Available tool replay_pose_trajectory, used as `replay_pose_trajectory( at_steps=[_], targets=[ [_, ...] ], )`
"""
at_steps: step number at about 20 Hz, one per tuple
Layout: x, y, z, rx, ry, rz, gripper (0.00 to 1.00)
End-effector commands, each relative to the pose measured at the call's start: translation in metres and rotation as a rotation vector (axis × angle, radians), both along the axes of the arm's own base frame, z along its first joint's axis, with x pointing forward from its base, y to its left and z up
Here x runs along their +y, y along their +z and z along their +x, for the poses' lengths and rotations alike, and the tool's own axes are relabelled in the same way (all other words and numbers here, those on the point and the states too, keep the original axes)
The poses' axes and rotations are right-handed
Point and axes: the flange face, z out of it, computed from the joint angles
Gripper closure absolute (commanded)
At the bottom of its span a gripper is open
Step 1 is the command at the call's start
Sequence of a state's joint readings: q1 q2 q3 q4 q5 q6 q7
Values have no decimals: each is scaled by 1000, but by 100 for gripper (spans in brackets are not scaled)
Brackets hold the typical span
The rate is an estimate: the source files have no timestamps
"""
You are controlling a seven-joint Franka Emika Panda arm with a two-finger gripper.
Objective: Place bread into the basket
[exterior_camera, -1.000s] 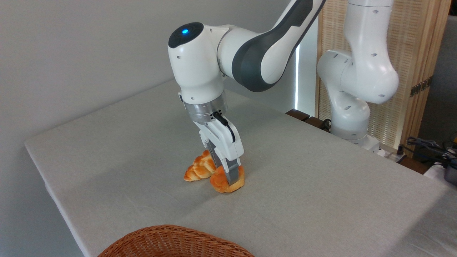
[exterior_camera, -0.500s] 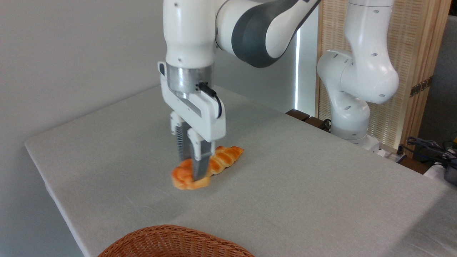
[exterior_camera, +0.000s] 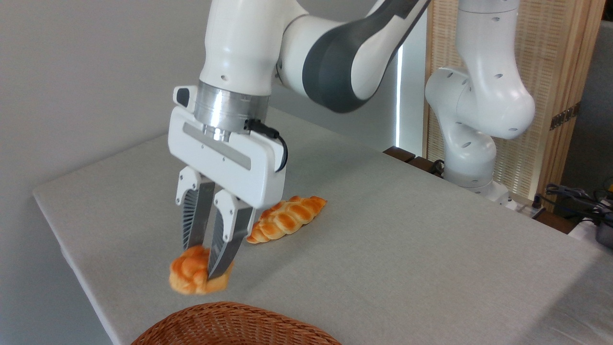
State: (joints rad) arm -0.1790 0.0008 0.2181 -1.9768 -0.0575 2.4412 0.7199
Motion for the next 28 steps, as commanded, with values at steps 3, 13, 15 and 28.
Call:
replay_pose_trajectory(
  at_steps=[3,13,15,28],
  targets=[
    [19,-10,23,-109,56,16,0],
    [19,-13,24,-113,54,19,0],
    [18,-12,24,-114,52,19,0],
    [-51,56,-42,110,-91,-36,0]
  ],
)
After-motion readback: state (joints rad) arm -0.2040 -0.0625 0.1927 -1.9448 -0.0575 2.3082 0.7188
